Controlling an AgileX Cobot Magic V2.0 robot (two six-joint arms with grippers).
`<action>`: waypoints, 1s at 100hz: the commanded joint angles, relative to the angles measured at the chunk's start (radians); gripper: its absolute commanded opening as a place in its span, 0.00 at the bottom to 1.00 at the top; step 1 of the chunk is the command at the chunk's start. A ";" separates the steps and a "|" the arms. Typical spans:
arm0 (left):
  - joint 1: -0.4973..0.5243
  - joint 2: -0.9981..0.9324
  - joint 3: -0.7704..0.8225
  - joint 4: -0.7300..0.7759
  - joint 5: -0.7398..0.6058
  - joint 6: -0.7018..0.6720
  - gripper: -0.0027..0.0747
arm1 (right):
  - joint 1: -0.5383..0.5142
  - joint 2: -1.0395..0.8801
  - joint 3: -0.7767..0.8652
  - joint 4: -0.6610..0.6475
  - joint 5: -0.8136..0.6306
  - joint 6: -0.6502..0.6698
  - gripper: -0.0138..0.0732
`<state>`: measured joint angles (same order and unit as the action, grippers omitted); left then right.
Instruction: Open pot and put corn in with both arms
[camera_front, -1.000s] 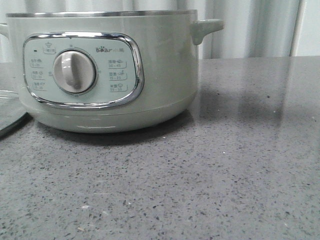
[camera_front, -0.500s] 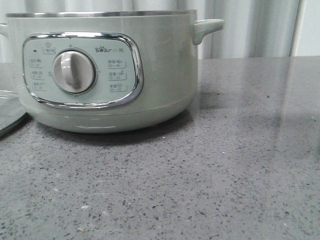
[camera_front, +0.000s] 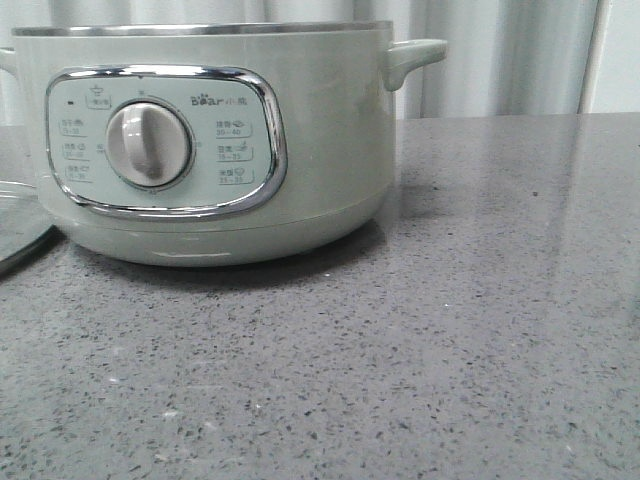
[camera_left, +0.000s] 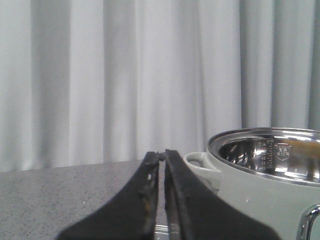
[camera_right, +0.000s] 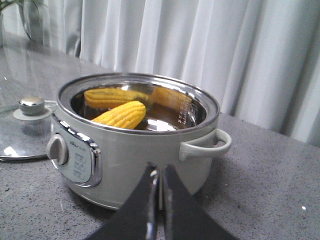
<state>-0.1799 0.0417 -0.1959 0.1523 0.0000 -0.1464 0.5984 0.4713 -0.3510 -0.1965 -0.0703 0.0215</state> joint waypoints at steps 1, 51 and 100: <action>-0.008 -0.033 -0.003 -0.014 -0.054 -0.009 0.01 | -0.002 -0.076 0.030 -0.012 -0.116 -0.010 0.08; -0.008 -0.075 0.035 -0.039 -0.013 -0.009 0.01 | -0.006 -0.422 0.139 -0.012 -0.004 -0.010 0.08; -0.008 -0.075 0.035 -0.039 -0.013 -0.009 0.01 | -0.006 -0.422 0.139 -0.012 -0.004 -0.010 0.08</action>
<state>-0.1820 -0.0051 -0.1331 0.1219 0.0590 -0.1464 0.5967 0.0390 -0.1853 -0.2011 0.0000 0.0215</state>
